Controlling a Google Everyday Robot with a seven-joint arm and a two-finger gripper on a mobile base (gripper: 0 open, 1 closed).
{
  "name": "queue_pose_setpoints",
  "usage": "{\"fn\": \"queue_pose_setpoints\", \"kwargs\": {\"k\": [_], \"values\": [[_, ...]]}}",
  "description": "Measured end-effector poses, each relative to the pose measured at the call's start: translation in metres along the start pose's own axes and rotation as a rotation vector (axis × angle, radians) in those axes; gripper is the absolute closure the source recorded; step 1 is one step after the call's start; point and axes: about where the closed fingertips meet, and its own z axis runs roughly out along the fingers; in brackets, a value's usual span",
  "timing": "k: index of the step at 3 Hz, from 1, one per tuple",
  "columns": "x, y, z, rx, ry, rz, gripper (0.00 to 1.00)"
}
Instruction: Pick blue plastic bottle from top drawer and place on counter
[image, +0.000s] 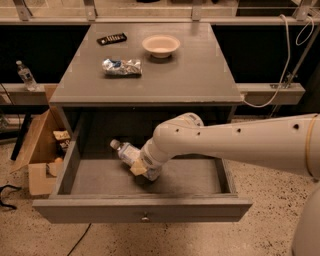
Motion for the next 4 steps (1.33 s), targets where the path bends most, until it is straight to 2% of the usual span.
{"fn": "queue_pose_setpoints", "kwargs": {"k": [1,2,3,4], "values": [[0.018,-0.007,-0.051,0.002,-0.004,-0.049,1.0],[0.047,-0.016,-0.114,-0.006,-0.002,-0.071,1.0],[0.067,-0.038,-0.163,-0.03,0.007,-0.096,1.0],[0.071,-0.036,-0.176,-0.058,0.032,-0.147,1.0]]}}
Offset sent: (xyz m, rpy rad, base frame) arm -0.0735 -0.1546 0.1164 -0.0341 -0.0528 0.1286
